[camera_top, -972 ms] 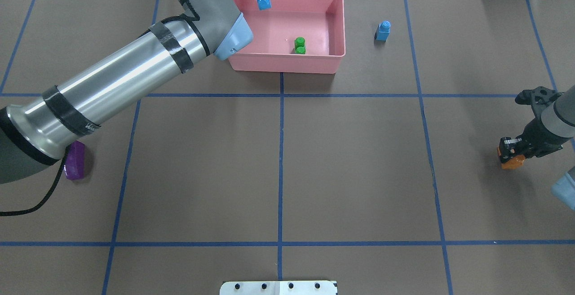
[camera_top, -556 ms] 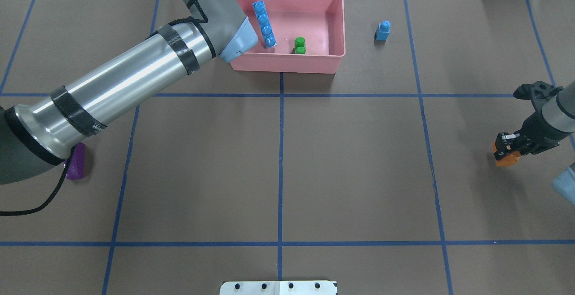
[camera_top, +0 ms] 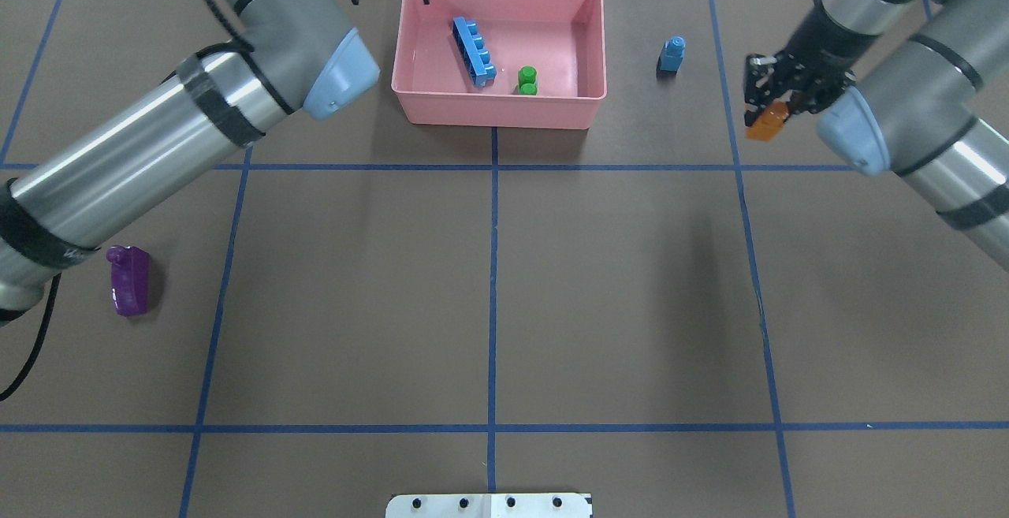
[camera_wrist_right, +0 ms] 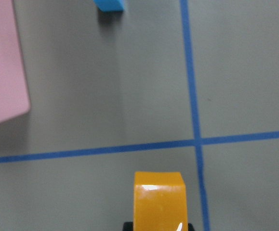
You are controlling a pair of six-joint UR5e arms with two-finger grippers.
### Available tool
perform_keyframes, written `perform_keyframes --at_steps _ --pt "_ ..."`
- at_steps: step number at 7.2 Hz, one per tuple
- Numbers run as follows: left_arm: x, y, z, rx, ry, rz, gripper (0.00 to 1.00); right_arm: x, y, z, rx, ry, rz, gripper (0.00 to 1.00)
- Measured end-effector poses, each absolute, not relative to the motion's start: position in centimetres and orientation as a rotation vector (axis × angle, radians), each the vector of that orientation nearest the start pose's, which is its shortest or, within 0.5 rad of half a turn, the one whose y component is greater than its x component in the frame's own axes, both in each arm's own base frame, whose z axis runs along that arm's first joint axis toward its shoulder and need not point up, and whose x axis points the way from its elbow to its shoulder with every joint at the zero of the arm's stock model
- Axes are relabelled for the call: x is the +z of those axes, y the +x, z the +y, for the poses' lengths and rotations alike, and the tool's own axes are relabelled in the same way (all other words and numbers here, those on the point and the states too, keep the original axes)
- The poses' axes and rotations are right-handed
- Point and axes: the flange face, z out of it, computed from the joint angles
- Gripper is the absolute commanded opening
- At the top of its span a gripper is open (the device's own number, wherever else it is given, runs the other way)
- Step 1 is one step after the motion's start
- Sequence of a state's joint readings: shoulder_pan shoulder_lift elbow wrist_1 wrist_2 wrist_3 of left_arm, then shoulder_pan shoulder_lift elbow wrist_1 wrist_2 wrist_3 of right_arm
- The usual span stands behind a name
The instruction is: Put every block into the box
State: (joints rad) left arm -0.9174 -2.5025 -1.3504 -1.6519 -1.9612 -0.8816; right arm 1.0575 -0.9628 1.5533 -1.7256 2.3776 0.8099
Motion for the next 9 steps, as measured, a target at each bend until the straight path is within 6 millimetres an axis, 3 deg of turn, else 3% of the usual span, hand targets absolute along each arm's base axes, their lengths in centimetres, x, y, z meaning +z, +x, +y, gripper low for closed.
perform_keyframes --at_steps 1,2,4,5,7,9 --pt "19.5 37.0 -66.1 -0.013 0.289 0.79 1.0 26.8 -31.6 -67.2 0.144 -0.163 -0.891 0.0" --pt "24.2 33.6 -65.1 0.011 0.255 0.79 1.0 24.2 -34.7 -70.4 0.176 -0.143 -0.904 0.0" --pt "34.9 26.4 -61.5 0.057 0.178 0.781 1.0 22.8 -40.4 -73.4 0.213 -0.065 -0.93 0.0" --pt "39.6 24.0 -58.9 0.059 0.124 0.775 1.0 22.6 -43.6 -73.4 0.226 -0.033 -0.919 0.97" --pt "46.3 21.9 -54.6 0.026 -0.009 0.781 1.0 22.4 -47.2 -72.5 0.233 0.001 -0.902 1.0" --pt "50.5 21.3 -51.9 -0.072 -0.138 0.777 1.0 22.3 -48.0 -72.1 0.229 0.01 -0.9 1.0"
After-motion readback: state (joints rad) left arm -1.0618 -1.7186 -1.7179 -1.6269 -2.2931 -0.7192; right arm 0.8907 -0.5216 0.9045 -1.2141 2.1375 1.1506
